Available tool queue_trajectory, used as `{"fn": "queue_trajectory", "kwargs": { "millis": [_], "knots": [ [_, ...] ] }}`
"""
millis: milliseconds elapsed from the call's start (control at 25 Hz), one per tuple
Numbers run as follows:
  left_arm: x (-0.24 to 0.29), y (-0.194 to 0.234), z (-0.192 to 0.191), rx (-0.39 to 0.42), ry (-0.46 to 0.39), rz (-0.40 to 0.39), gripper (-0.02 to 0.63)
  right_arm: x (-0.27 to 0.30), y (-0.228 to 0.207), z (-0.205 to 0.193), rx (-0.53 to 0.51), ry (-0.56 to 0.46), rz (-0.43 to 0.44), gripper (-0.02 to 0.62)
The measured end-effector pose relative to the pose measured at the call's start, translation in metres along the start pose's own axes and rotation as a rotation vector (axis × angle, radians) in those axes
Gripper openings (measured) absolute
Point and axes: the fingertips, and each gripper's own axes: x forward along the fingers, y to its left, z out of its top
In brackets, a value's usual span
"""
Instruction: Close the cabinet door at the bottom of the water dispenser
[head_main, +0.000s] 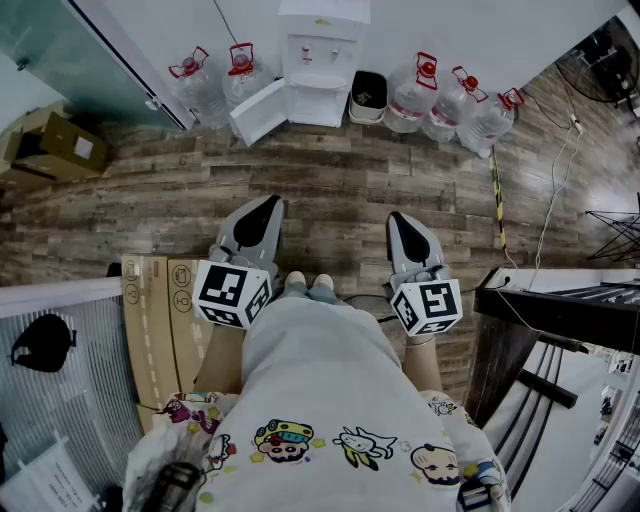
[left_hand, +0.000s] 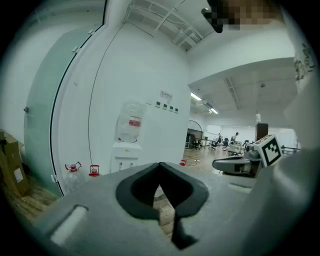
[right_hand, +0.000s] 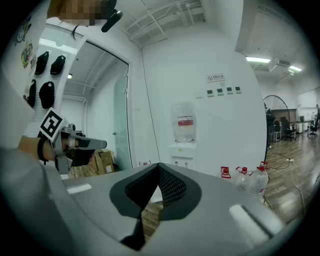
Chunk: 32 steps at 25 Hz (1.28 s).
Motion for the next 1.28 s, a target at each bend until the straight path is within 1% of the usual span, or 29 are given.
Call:
{"fn": "queue_trajectory", "kwargs": {
  "millis": [280,440,720,840,1000,1280],
  "knots": [
    [-0.001,-0.009,-0.001,-0.004,-0.022,0.042,0.0,-0.011,-0.014,0.004,0.01,-0.037,0.008,0.009],
    [-0.003,-0.008,-0.001,-0.007,-0.032,0.078,0.0,-0.009,-0.02,0.009,0.017,-0.053,0.026,0.011],
    [0.001,0.005,-0.007,-0.029,-0.023,0.104,0.0,0.005,-0.018,0.009,0.046,-0.05,0.062,0.029],
    [0.012,0.018,-0.008,-0.032,-0.024,0.105,0.002,0.022,-0.018,0.009,0.053,-0.047,0.073,0.042],
    [0.034,0.043,-0.004,-0.035,-0.03,0.107,0.031,0.054,-0.022,0.008,0.068,-0.034,0.085,0.067],
    [0.091,0.117,0.017,-0.033,-0.014,0.106,0.083,0.152,-0.031,0.031,0.064,-0.02,0.102,0.1]
  ]
}}
